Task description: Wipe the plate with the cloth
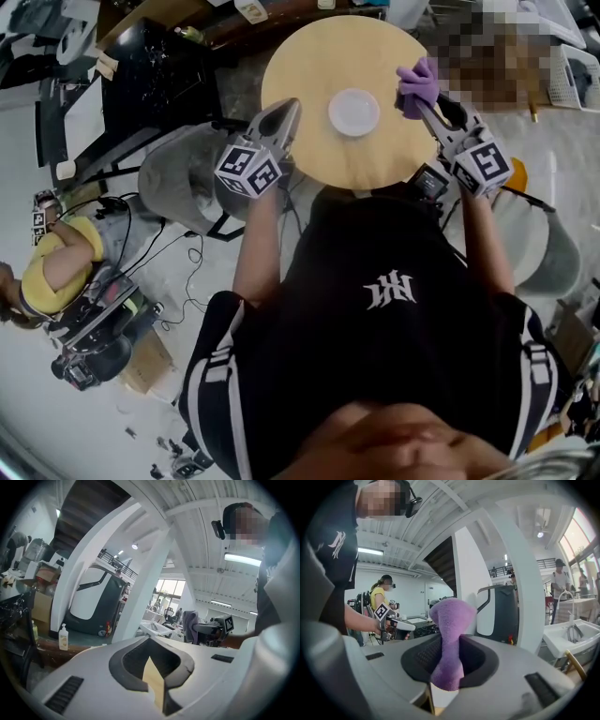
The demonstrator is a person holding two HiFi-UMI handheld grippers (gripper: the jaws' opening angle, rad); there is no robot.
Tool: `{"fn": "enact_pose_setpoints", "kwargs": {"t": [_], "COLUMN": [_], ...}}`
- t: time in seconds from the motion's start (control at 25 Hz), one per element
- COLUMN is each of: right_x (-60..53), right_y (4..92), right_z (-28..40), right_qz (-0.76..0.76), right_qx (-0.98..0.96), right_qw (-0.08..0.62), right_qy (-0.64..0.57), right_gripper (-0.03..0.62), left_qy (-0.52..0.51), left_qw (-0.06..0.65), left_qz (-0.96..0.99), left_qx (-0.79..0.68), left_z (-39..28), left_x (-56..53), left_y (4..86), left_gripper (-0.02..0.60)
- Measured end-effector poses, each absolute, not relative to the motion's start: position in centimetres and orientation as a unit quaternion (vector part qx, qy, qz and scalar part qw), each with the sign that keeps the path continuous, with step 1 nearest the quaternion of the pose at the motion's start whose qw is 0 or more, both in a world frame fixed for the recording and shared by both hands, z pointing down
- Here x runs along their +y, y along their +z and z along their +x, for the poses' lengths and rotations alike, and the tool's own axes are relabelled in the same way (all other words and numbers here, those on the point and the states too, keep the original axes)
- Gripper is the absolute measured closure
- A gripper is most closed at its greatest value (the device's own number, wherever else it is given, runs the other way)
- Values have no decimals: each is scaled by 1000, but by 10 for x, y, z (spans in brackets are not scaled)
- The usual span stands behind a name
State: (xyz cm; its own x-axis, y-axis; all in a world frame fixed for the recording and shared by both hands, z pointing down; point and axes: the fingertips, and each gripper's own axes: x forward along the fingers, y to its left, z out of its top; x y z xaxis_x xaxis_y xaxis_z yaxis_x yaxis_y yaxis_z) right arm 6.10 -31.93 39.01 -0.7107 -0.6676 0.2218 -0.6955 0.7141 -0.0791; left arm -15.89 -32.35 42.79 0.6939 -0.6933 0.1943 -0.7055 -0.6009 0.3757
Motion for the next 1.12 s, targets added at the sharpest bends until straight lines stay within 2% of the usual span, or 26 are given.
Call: {"fn": "enact_pose_setpoints", "kwargs": {"t": [0.68,0.88,1.08,1.12], "right_x": [-326,-340,-339,-339], "right_y": [424,450,477,482], "right_z": [61,53,60,61], "right_qz": [355,333,318,316], "right_qx": [-922,-929,-931,-931], "right_qw": [108,107,117,117], "right_qy": [111,117,134,137], "right_gripper": [499,499,499,499], "left_qy": [24,37,63,66], "left_qw": [263,287,320,326], "left_qz": [877,868,859,858], "left_qx": [-401,-403,-395,-391], "left_z": [-156,-151,-130,-126], "left_x": [-313,-318,-311,-310], "left_y": [476,514,554,560], "left_gripper": [569,569,556,524]}}
